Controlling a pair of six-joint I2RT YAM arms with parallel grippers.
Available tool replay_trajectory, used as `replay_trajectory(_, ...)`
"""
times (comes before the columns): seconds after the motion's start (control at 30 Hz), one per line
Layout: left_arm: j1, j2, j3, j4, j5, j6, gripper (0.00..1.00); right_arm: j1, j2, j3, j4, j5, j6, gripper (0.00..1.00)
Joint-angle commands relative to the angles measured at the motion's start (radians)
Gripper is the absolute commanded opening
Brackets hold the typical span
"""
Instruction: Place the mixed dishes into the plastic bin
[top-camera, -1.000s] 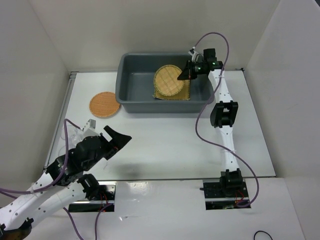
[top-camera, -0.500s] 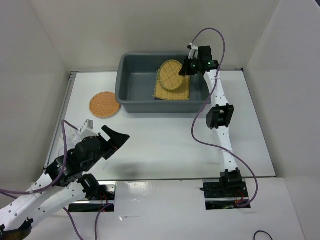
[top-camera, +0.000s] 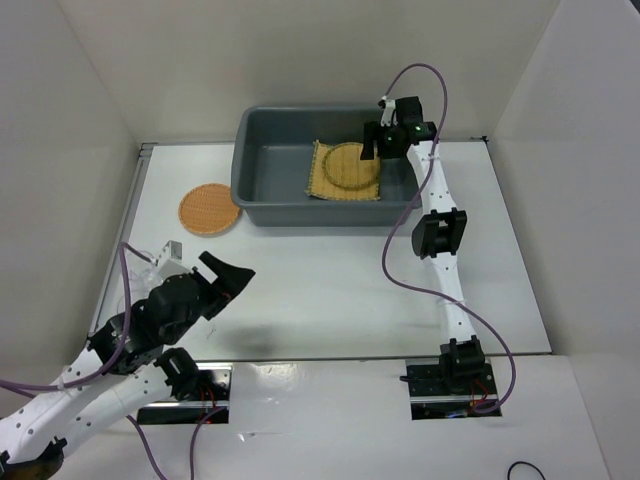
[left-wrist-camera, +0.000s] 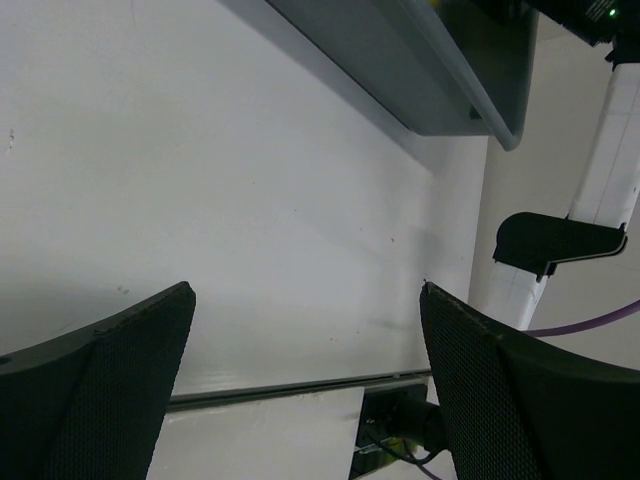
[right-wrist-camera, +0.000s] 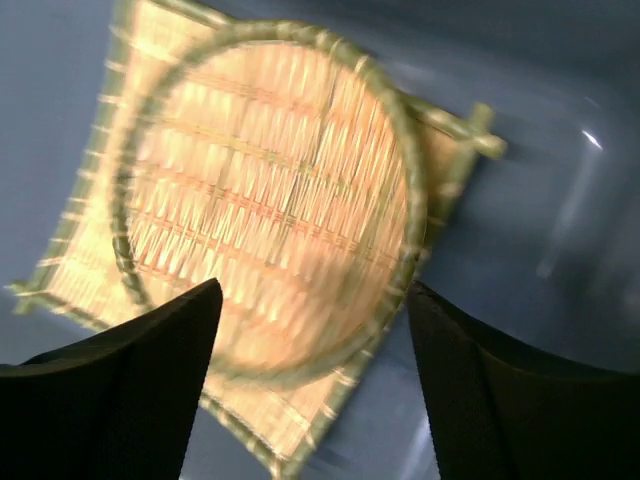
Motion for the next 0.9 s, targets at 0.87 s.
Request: replay_trajectory(0.87, 1.135, 1.052, 0.509, 0.376, 0.822, 0.577, 0.99, -0.019, -0.482, 0.036, -0.264, 0.160, -0.156, 0.98)
